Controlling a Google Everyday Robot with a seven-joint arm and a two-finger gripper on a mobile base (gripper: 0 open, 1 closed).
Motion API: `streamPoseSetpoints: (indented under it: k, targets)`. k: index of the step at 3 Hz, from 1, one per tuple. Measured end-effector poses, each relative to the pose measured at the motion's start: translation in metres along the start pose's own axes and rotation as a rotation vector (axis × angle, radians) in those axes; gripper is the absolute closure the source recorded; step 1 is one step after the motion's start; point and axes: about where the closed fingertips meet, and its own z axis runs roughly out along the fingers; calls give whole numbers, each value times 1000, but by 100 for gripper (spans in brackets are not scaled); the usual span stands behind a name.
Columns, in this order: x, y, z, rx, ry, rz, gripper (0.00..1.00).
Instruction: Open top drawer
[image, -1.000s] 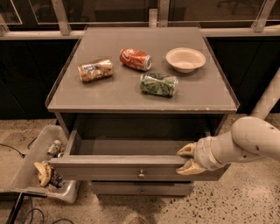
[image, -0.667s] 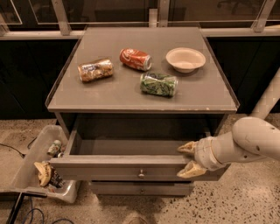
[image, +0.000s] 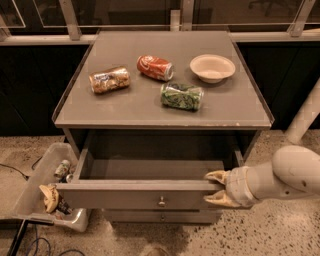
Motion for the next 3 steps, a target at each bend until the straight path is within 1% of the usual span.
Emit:
streamPoseSetpoints:
  k: [1,2,3]
  targets:
    - [-2,0,-2,1,0,1,100]
    - [-10,4,-7,29,-8,-14,100]
    - [-3,32,-8,41,-5,10,100]
